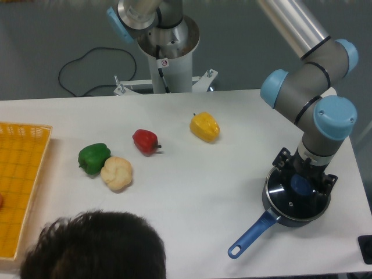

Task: Open the lid
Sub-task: 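Close the gripper on the blue lid knob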

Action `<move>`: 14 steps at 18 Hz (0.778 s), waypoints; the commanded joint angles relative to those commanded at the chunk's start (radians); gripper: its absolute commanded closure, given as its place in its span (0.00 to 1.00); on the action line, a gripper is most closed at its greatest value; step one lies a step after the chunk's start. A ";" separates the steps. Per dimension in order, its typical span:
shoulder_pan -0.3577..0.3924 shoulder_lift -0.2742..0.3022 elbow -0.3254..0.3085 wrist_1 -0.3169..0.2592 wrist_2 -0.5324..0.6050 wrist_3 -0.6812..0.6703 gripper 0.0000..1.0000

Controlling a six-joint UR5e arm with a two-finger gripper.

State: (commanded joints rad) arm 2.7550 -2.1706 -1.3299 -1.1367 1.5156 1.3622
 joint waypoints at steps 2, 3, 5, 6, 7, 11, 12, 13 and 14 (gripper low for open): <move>0.000 0.000 0.000 0.000 0.015 0.003 0.00; 0.000 -0.002 0.000 0.000 0.024 0.005 0.00; 0.000 -0.002 0.000 0.000 0.028 0.015 0.00; 0.000 -0.003 0.000 0.000 0.028 0.015 0.00; 0.000 -0.003 0.000 0.000 0.029 0.015 0.00; -0.002 -0.005 -0.002 0.000 0.029 0.015 0.00; 0.000 -0.005 -0.002 0.000 0.029 0.015 0.00; 0.000 -0.005 0.000 0.000 0.029 0.015 0.00; 0.000 -0.005 0.000 0.000 0.029 0.015 0.02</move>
State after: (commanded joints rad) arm 2.7550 -2.1752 -1.3300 -1.1367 1.5447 1.3775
